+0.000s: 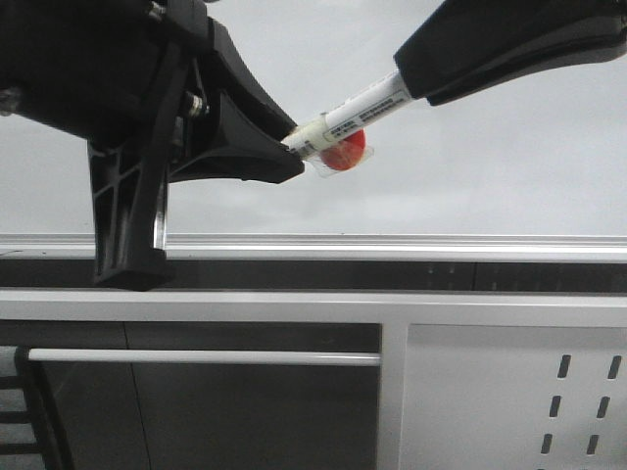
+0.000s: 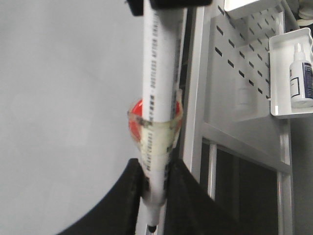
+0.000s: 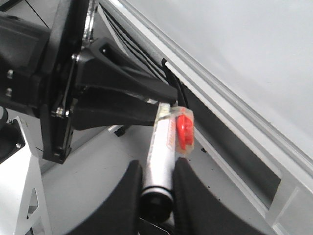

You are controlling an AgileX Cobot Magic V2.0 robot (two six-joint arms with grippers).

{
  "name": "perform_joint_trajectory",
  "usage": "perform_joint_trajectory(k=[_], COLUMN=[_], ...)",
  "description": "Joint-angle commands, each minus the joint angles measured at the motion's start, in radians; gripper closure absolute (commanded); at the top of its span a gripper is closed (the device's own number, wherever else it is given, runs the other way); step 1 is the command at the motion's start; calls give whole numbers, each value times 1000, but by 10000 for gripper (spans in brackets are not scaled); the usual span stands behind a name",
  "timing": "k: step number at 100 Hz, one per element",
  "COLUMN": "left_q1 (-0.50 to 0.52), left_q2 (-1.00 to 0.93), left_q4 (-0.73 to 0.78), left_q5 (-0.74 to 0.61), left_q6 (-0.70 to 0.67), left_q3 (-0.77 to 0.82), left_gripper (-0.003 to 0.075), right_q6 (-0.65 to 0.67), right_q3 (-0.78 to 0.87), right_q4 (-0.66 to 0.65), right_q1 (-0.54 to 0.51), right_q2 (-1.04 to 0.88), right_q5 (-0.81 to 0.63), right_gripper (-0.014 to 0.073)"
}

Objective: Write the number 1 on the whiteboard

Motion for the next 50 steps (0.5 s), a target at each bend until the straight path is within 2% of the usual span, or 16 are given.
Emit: perform_joint_trajectory(k=[1, 12, 21, 43, 50], left_q1=[-9, -9, -9, -9, -9], left_q2=[-29, -38, -57, -131, -161], left_q4=[-14, -44, -139, -242, -308], left_q5=[-100, -100, -102, -89, -43], left_q6=[-3, -3, -3, -3, -3], left_q3=[-34, -34, -34, -34, -34], left_gripper=[570, 393, 297, 277, 277], right_q6=[-13, -13, -13, -24, -24], right_q3=[-36, -36, -36, -36, -36], right_q4=[80, 80, 80, 80, 69], right_q1=[2, 2, -1, -1, -1], right_q2=[-15, -15, -15, -15, -24], right_q5=[76, 95, 95, 63, 20], right_gripper=[665, 665, 665, 666, 666])
